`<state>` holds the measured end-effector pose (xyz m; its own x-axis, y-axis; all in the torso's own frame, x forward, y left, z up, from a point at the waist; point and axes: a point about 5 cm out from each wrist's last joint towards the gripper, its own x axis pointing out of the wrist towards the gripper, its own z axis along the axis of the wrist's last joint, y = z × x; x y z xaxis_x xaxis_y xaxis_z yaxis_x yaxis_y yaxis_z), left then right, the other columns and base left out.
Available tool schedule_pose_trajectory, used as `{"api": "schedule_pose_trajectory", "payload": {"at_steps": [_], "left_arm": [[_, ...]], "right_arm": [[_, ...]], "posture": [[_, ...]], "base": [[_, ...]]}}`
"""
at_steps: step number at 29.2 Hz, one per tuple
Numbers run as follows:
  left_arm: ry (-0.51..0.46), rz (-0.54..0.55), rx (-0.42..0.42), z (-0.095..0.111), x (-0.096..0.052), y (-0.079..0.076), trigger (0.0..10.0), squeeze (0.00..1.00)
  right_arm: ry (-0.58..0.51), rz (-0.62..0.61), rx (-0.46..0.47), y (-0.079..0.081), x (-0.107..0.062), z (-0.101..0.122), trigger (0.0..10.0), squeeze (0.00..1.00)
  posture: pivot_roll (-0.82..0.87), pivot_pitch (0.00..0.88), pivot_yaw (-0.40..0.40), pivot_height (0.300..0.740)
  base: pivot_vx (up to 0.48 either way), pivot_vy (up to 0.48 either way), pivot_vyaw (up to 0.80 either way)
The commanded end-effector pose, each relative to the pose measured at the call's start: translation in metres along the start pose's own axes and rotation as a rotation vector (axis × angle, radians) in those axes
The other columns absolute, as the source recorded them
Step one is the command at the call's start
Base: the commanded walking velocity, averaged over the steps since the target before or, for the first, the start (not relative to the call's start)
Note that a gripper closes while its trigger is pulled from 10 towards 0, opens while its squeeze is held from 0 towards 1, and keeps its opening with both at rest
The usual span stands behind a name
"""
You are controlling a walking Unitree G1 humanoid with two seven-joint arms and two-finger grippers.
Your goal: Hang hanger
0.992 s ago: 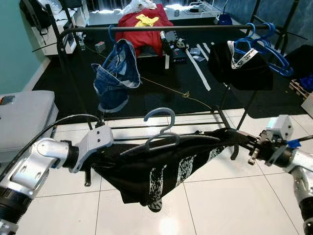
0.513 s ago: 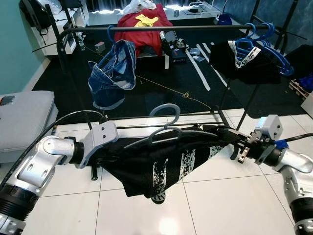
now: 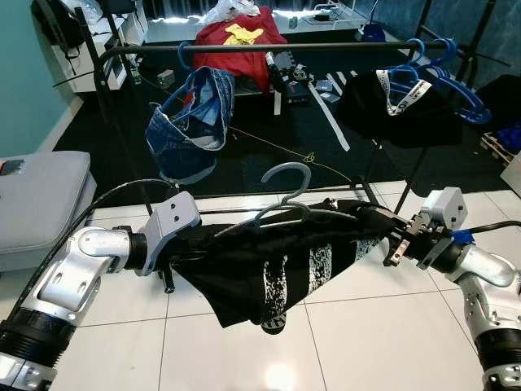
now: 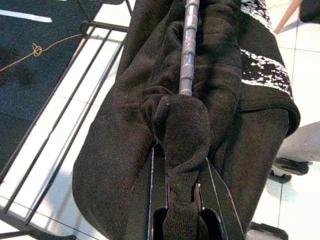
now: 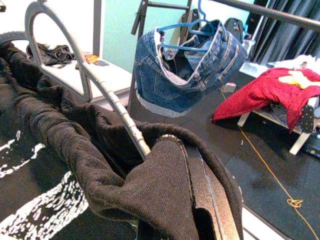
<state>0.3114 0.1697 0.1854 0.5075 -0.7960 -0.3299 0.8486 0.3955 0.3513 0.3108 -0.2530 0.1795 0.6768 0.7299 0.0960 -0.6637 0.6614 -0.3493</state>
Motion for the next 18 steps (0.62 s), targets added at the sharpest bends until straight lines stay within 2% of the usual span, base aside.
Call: {"api": "schedule_pose_trajectory", "payload": {"at_steps": [1, 10, 12, 14, 15, 17, 18], "left_arm": [[-0.185, -0.077, 0.061, 0.036, 0.02, -0.011, 0.0, 0.0], [-0.212, -0.069, 0.05, 0.041, 0.025, -0.012, 0.0, 0.0], [-0.218, -0.059, 0.041, 0.04, 0.027, -0.012, 0.0, 0.0], [-0.218, -0.059, 0.041, 0.04, 0.027, -0.012, 0.0, 0.0], [-0.222, -0.054, 0.039, 0.04, 0.029, -0.013, 0.0, 0.0], [-0.223, -0.052, 0.04, 0.04, 0.029, -0.013, 0.0, 0.0], [-0.225, -0.05, 0.04, 0.041, 0.029, -0.013, 0.0, 0.0]], "right_arm": [[-0.032, 0.164, 0.006, 0.027, 0.028, -0.001, 3.4, 0.0], [-0.065, 0.174, 0.017, 0.035, 0.038, 0.001, 3.6, 0.0], [-0.083, 0.177, 0.023, 0.038, 0.041, 0.002, 4.0, 0.0], [-0.083, 0.177, 0.023, 0.038, 0.041, 0.002, 4.0, 0.0], [-0.091, 0.18, 0.027, 0.041, 0.044, 0.003, 4.8, 0.0], [-0.092, 0.181, 0.028, 0.042, 0.045, 0.003, 4.8, 0.0], [-0.093, 0.181, 0.032, 0.042, 0.045, 0.002, 5.9, 0.0]], "posture": [[0.05, 0.1, 0.05, 0.74], [0.05, 0.091, 0.049, 0.74], [0.05, 0.088, 0.051, 0.74], [0.05, 0.088, 0.051, 0.74], [0.05, 0.086, 0.051, 0.74], [0.05, 0.086, 0.051, 0.74], [0.05, 0.085, 0.05, 0.74]], "base": [[0.0, 0.0, 0.0], [0.0, 0.0, 0.0], [0.0, 0.0, 0.0], [0.0, 0.0, 0.0], [0.0, 0.0, 0.0], [0.0, 0.0, 0.0], [0.0, 0.0, 0.0]]}}
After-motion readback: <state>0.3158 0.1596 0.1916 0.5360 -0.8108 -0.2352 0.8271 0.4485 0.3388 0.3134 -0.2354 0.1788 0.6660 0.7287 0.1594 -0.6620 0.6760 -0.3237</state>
